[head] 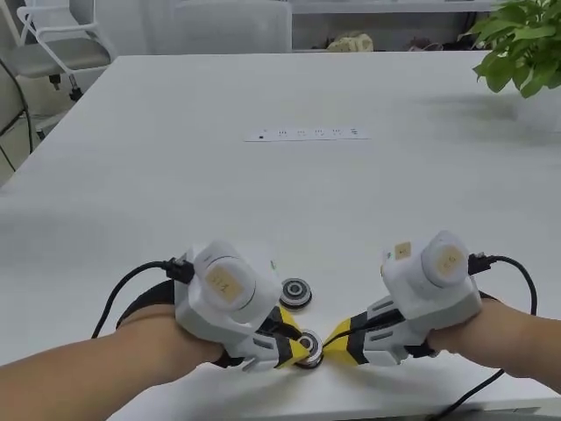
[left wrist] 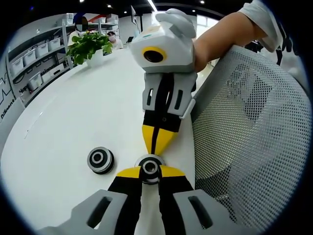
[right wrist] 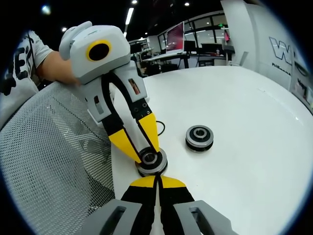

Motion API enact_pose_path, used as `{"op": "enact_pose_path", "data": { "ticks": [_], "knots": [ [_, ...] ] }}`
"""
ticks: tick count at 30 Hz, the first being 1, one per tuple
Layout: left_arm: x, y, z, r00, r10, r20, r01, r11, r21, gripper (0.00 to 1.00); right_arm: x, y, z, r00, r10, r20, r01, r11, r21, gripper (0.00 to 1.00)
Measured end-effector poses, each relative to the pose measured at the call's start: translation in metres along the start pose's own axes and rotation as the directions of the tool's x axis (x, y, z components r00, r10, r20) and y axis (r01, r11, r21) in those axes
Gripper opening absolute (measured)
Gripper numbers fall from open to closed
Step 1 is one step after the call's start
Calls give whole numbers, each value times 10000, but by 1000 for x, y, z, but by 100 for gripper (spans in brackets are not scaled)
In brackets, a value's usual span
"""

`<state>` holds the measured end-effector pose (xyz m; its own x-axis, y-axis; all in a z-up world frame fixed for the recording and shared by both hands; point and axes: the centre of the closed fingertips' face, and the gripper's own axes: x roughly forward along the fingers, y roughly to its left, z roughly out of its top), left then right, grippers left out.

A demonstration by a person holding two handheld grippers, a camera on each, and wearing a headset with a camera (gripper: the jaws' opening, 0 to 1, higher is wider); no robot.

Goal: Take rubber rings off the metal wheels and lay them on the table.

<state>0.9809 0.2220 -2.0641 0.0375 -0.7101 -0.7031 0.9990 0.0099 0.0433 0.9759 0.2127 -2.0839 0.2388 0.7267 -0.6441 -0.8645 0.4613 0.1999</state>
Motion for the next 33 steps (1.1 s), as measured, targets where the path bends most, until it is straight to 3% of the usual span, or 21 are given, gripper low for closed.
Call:
{"op": "enact_pose_path", "data": {
  "ticks": [13,28,29,30,33],
  "knots": [
    [0,0,0,10000,1,-22,-1,10000,43,6,-3,-1,2,9998,82,184,-97,9964,838,0],
    [1,1,1,10000,-16,-20,16,10000,49,6,-9,-5,9,9969,77,788,-222,9827,1837,0],
    [1,1,1,10000,-15,-18,16,10000,46,6,-10,-3,14,9946,152,1030,-370,9763,2133,0],
    [1,1,1,10000,-6,-12,6,10000,38,6,-11,-4,13,9952,200,962,-419,9721,2308,0],
    [1,0,1,10000,-3,-16,3,10000,41,6,-10,-3,12,9951,173,971,-384,9748,2198,0]
  ]
}}
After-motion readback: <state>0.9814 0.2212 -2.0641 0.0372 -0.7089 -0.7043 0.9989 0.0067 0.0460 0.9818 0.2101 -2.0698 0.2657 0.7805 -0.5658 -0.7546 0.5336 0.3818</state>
